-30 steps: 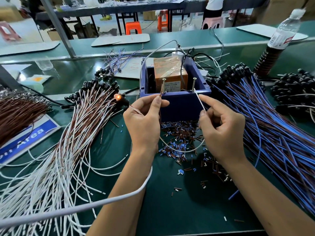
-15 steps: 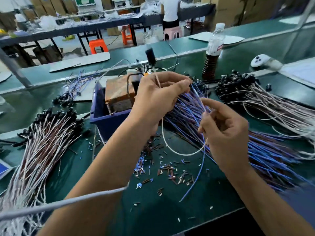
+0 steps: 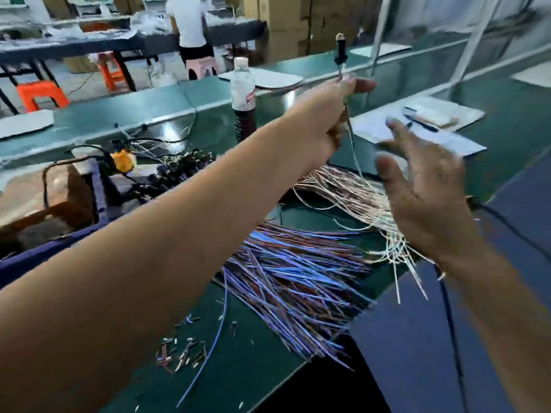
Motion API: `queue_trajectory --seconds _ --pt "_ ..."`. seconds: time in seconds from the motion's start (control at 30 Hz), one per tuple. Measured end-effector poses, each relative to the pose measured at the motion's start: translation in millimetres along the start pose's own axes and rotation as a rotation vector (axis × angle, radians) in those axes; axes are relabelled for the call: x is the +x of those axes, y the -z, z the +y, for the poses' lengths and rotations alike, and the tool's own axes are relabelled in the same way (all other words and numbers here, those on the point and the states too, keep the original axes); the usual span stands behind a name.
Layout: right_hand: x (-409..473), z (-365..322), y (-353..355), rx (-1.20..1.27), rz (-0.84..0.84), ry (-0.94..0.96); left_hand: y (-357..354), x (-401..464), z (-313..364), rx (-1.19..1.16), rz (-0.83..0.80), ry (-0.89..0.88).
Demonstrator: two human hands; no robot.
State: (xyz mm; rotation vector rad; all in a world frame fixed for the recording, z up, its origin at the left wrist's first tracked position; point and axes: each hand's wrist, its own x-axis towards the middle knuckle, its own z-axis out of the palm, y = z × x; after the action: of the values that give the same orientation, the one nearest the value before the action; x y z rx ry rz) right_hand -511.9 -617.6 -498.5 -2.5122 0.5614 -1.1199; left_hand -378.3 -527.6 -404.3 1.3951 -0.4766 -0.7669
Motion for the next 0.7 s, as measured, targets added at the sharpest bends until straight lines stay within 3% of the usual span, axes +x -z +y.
queue_trajectory --seconds 0.07,0.1,0.37,0.57,0.7 --pt "3.5 -4.3 -3.9 0.174 -0.210 -0.048 -11.3 7.6 2.3 -0.146 -0.058 0.000" --pt "4.8 -3.2 -4.5 0.221 -0.237 -0.063 -13.2 11.4 3.7 -0.207 -0.078 -0.005" --pt "16.3 27.9 27.4 0.311 -0.150 -0.128 11.4 32.6 -2.9 -0.453 -0.060 0.019" --pt "29.2 49.9 49.4 -0.143 -0.049 -0.012 23.4 48.3 -34.3 -0.432 0.031 0.089" --pt "20.9 64.1 13.6 -0.344 -0.233 -0.094 30.4 56.7 -64.4 -0.373 0.141 0.215"
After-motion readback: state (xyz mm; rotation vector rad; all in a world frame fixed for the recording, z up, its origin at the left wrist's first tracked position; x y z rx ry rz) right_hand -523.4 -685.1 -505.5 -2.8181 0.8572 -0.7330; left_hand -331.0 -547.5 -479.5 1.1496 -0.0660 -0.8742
